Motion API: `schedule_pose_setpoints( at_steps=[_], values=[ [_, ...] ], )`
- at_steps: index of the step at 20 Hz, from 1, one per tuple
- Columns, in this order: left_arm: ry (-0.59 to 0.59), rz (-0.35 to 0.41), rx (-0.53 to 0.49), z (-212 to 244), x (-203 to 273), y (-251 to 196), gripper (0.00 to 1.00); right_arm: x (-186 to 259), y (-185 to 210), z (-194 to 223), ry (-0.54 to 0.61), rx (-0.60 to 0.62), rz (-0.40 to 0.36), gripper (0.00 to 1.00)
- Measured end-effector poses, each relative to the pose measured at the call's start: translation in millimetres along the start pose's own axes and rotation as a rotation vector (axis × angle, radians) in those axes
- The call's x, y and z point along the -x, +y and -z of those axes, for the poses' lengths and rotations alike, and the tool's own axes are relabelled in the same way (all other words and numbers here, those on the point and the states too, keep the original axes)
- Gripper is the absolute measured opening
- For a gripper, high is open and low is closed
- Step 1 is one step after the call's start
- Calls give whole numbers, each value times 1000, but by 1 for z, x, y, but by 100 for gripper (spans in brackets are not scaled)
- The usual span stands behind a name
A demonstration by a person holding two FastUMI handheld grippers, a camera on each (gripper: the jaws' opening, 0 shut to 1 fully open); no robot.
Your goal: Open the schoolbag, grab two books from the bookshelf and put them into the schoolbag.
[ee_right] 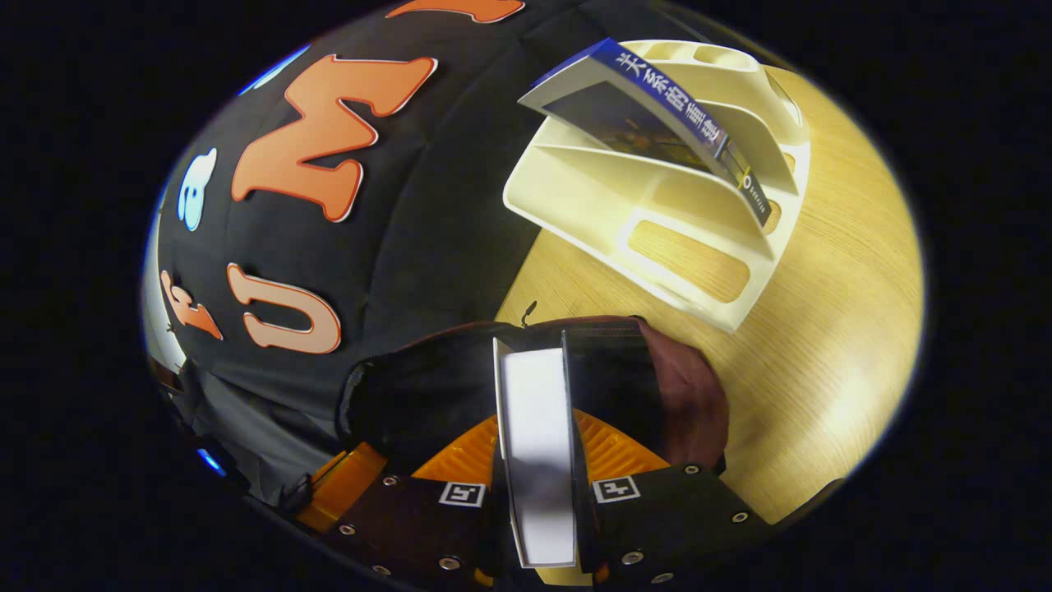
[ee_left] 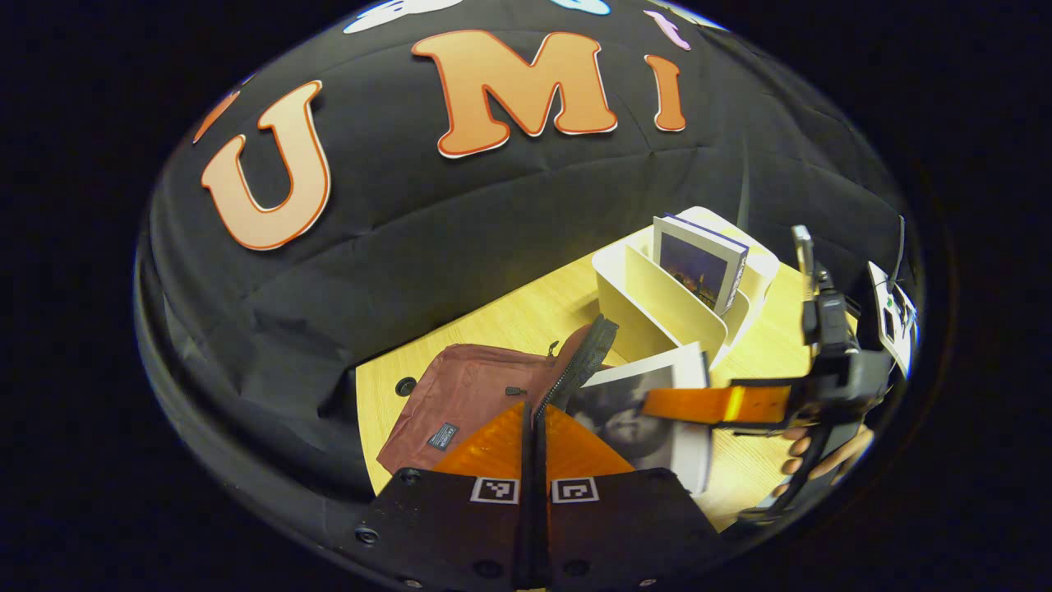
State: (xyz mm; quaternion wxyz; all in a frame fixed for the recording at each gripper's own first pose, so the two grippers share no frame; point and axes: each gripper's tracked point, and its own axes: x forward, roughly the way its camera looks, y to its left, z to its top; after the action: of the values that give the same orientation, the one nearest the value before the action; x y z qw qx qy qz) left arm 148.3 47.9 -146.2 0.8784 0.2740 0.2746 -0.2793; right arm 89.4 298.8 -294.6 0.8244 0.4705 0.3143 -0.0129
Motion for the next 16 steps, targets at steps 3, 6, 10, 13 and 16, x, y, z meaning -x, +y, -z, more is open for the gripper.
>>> schedule_pose_setpoints(
  at_steps=[3, 6, 10, 13, 16],
  values=[
    [2, 23, 8, 1, 3, -6, 0, -29, 5, 14, -26, 8, 25, 33],
    [-14, 32, -2, -3, 13, -8, 0, -48, 5, 29, -13, -6, 64, 33],
    [11, 43, 47, 5, 6, -2, 1, -48, -17, 43, 56, 3, 182, 42],
    [-1, 16, 41, 5, 6, 7, 0, -39, -41, 52, 129, -10, 221, 60],
    [-8, 17, 42, 5, 7, 5, 1, -27, -55, 35, 111, 4, 249, 98]
  ],
)
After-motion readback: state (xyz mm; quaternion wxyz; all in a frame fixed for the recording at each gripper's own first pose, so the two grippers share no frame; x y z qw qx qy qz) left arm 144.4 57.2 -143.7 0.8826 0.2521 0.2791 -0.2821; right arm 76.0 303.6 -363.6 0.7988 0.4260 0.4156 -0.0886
